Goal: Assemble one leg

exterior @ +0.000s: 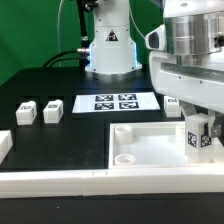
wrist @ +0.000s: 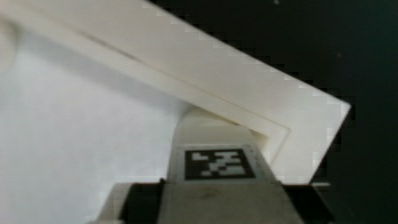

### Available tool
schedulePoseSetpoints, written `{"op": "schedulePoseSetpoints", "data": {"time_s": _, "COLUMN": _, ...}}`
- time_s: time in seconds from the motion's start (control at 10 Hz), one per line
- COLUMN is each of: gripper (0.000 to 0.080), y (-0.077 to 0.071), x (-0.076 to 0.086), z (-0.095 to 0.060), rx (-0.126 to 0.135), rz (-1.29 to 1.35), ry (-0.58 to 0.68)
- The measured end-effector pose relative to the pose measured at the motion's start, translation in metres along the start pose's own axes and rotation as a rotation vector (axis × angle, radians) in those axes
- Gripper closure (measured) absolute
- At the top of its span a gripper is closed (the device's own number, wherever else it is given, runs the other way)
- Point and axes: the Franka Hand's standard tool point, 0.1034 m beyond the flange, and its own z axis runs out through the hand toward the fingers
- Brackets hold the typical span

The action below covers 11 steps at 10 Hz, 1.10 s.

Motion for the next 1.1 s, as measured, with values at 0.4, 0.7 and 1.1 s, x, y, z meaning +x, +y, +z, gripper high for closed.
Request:
{"op": "schedulePoseSetpoints", "data": {"time_s": 0.4, "gripper": 0.0508, "y": 0.0, "x": -0.002, "z": 0.0, "rx": 0.01, "rz": 0.536, "ry": -0.014}}
{"op": "schedulePoseSetpoints", "data": {"time_s": 0.7, "gripper": 0.0508, "y": 0.001, "x": 0.008, "z": 0.0, "rx": 0.014, "rz": 0.749, "ry": -0.022}}
{"op": "schedulePoseSetpoints", "data": {"time_s": 1.1, "gripper": 0.0433, "y": 0.002, "x": 0.008, "z": 0.0, "rx": 0.015, "rz": 0.718, "ry": -0.019}}
